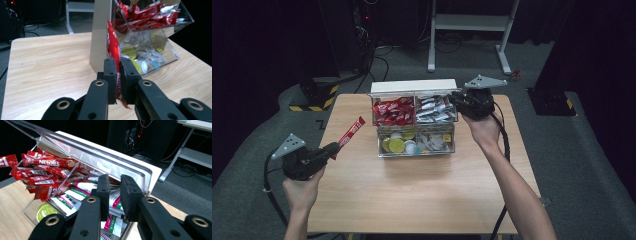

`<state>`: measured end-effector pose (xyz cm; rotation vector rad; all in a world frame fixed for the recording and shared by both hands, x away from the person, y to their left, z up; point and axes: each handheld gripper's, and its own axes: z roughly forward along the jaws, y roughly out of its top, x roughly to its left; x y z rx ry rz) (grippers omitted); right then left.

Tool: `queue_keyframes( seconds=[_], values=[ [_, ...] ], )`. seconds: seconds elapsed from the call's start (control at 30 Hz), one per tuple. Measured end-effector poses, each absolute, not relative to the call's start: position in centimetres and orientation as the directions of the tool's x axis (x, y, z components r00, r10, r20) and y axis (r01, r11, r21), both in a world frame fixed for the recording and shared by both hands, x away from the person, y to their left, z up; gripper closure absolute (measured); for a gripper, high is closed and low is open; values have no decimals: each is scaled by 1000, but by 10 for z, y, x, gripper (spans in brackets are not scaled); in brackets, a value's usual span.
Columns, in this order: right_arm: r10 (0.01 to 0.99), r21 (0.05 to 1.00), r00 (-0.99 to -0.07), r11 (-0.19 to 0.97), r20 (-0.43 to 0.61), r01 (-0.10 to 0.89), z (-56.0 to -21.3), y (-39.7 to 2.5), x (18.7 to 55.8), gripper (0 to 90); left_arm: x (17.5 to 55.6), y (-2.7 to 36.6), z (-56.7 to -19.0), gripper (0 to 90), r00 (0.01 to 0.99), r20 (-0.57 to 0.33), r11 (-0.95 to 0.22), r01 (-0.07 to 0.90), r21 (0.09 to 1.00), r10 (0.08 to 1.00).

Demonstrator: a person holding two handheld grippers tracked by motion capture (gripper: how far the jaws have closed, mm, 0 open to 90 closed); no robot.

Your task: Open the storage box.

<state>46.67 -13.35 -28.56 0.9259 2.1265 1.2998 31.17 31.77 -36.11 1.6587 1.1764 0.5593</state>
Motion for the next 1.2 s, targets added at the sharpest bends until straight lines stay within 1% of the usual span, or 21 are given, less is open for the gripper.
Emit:
queue_keyframes(
  seconds=[0.63, 0.87, 1.2],
  values=[
    [753, 896, -656, 327, -55, 301, -285, -133, 467, 774, 325, 315, -399, 841, 356, -143, -49, 478, 877, 924],
    [754, 896, -655, 326, -54, 302, -285, -133, 466, 774, 330, 309, -410, 840, 350, -121, -72, 491, 868, 929],
    [752, 897, -657, 327, -56, 298, -285, -133, 466, 773, 337, 304, -424, 840, 338, -119, -77, 512, 855, 934]
  ],
)
